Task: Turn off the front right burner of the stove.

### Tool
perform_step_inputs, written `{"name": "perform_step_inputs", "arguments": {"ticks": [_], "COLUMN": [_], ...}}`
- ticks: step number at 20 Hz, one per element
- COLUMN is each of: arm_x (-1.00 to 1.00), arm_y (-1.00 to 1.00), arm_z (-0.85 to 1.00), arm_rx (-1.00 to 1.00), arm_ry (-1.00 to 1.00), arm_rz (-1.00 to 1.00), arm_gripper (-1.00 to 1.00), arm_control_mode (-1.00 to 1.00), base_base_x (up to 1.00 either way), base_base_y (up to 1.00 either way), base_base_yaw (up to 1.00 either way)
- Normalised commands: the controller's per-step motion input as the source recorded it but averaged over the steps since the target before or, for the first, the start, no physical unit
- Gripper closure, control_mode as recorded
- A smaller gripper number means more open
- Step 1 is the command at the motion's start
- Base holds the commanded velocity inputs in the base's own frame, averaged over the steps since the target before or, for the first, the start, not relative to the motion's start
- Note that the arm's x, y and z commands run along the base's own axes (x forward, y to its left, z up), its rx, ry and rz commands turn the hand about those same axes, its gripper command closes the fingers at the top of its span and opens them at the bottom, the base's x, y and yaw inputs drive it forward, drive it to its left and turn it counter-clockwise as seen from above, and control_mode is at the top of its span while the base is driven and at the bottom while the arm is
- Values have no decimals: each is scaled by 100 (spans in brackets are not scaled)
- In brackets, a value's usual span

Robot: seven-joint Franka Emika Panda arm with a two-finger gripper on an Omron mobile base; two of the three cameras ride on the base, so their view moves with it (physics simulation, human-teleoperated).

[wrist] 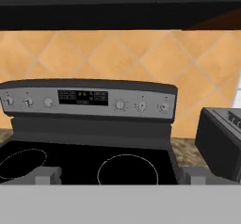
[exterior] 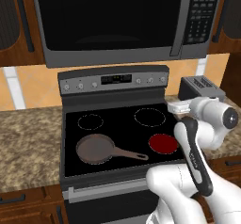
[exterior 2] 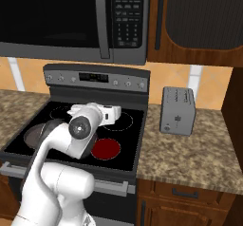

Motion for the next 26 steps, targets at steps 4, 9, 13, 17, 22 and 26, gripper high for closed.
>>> {"name": "perform_step_inputs", "arguments": {"ticks": [4,9,13,17,22,26], "arm_x": [1,4,17,31,59,66], "arm_y": [0,-8,-29,-32,-10,-1], "arm_z": [-1,0,0,0,0,0], "arm_rx": [0,-6,-6,-4,-1,-2], "arm_ry": [0,-3,-8,-10,-7,-8], "arm_rz": [0,5,9,9,5,2], "arm_gripper": [-100,-100,-100,-100,-100,-100], "arm_control_mode": [-100,-100,-100,-100,-100,-100], "base_base_x": [0,0,0,0,0,0], "base_base_y": [0,0,0,0,0,0], "base_base_yaw": [0,0,0,0,0,0]}}
